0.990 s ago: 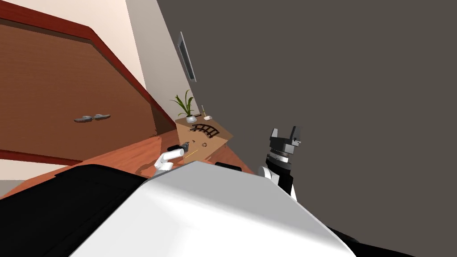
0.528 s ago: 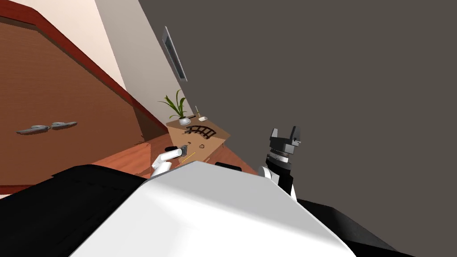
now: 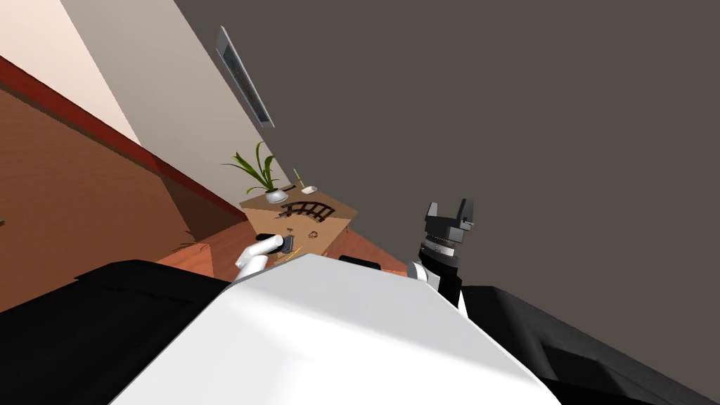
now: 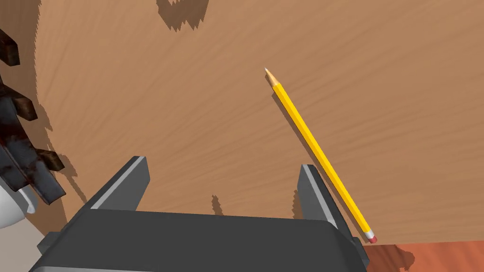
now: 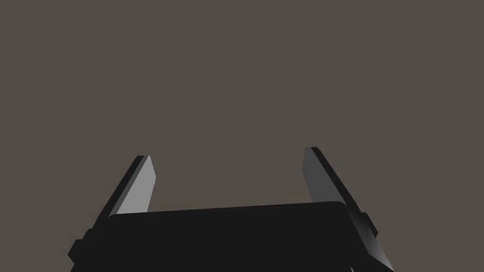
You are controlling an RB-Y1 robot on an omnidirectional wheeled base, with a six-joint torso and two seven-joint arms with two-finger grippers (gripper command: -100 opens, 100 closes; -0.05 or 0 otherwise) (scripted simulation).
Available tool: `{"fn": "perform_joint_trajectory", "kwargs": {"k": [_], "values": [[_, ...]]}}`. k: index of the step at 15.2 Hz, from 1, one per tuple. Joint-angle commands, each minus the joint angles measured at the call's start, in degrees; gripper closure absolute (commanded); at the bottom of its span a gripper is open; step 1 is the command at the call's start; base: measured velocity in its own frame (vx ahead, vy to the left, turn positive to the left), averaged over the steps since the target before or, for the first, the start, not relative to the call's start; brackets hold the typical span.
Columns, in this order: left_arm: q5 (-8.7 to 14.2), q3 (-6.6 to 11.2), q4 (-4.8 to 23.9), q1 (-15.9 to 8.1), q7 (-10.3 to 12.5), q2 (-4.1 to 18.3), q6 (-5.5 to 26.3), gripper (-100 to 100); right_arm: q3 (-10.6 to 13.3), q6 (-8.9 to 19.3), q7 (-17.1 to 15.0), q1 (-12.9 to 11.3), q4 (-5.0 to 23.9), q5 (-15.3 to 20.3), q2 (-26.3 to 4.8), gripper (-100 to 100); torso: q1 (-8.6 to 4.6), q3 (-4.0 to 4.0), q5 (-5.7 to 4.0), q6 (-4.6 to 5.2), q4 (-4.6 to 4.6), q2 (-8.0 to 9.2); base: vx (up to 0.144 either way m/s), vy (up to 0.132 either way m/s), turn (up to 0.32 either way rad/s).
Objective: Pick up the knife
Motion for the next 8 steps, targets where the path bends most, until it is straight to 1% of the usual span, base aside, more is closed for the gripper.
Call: {"fn": "perform_joint_trajectory", "kwargs": {"k": [1, 2, 3, 4, 5, 6, 7, 8], "values": [[1.21, 0.85, 1.36, -0.25, -0.42, 0.21, 2.32, -100, 0.0, 0.0, 0.0, 0.0, 0.0, 0.0, 0.0, 0, 0.0, 0.0, 0.0, 0.0, 0.0, 0.0, -0.036, 0.06, -0.286], [2.49, 1.76, 3.08, -0.7, -0.74, 0.42, 4.04, -100, 0.0, 0.0, 0.0, 0.0, 0.0, 0.0, 0.0, 0, 0.02, 0.0, 0.0, -0.03, 0.0, 0.0, -0.041, 0.054, -0.331], [2.49, 1.76, 3.08, -0.7, -0.74, 0.42, 4.32, -100, 0.0, 0.0, 0.0, 0.0, 0.0, 0.0, 0.0, 0, 0.02, 0.01, 0.01, 0.0, 0.0, 0.01, -0.043, 0.057, -0.221], [3.72, 2.6, 4.7, -1.13, -1.02, 0.59, 6.16, -100, 0.0, 0.0, 0.0, 0.01, 0.0, 0.0, 0.0, 0, 0.03, 0.01, 0.01, -0.04, 0.0, 0.02, -0.043, 0.064, -0.214], [3.72, 2.6, 4.7, -1.13, -1.02, 0.59, 6.16, -100, 0.0, 0.0, 0.0, 0.0, 0.0, 0.0, 0.0, 0, 0.05, 0.01, 0.01, -0.03, 0.0, 0.02, -0.041, 0.063, -0.214], [4.9, 3.37, 6.2, -1.52, -1.25, 0.73, 7.83, -100, -0.01, 0.0, 0.0, 0.01, 0.0, 0.0, 0.0, 0, 0.05, 0.01, 0.02, -0.04, 0.0, 0.01, -0.035, 0.06, -0.244], [6.0, 4.06, 7.57, -1.88, -1.44, 0.84, 9.13, -100, 0.0, 0.0, 0.0, 0.0, 0.0, 0.0, 0.0, 0, 0.05, 0.0, 0.02, -0.03, 0.0, 0.0, -0.045, 0.066, -0.358], [6.0, 4.06, 7.57, -1.88, -1.44, 0.84, 9.33, -100, 0.0, 0.0, 0.0, 0.0, 0.0, 0.0, 0.0, 0, 0.07, 0.0, 0.02, 0.0, 0.0, 0.01, -0.043, 0.063, -0.284]]}}
